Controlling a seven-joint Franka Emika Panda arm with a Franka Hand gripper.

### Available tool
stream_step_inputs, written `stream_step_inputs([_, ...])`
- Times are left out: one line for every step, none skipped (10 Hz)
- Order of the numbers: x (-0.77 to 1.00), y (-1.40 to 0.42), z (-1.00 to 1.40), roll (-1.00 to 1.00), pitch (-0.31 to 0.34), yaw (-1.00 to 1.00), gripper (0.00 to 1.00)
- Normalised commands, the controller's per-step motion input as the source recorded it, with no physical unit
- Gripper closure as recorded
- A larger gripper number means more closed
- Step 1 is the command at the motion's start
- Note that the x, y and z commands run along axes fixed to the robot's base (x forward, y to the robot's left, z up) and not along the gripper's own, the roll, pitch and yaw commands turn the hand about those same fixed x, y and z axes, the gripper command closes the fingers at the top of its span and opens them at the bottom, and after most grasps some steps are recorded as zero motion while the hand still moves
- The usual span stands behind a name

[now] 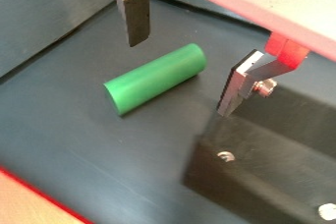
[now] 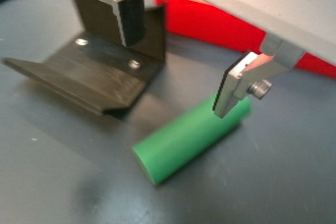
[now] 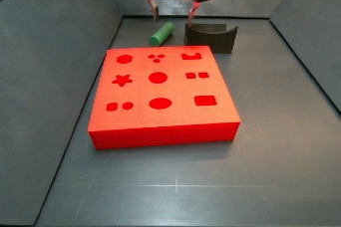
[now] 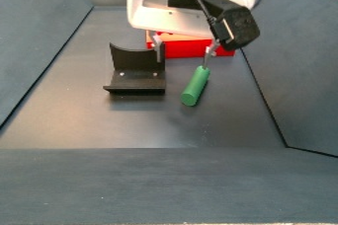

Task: Pick up the round object. Move up. Place the round object on the fixture. Regrasp the round object. Move to above the board. Insert the round object.
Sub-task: Pick up the round object.

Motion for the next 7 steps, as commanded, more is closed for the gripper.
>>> stream_step_inputs([-0.26, 0.25, -0.18, 0.02, -0.06, -0.16, 0.0])
stream_step_inputs([0.0, 0.09, 0.0, 0.0, 0.0, 0.05, 0.0])
stream_step_inputs([-0.05, 0.02, -0.64, 0.22, -0.056, 0.36, 0.0])
stream_step_inputs([-0.09, 0.0, -0.76, 0.22, -0.143, 0.32, 0.0])
stream_step_inputs([-0.09, 0.0, -0.5, 0.14, -0.104, 0.09, 0.0])
stream_step_inputs([0.0, 0.0, -0.04, 0.0, 0.0, 0.0, 0.0])
stream_step_inputs([0.0, 0.07, -0.19, 0.02, 0.0, -0.36, 0.0])
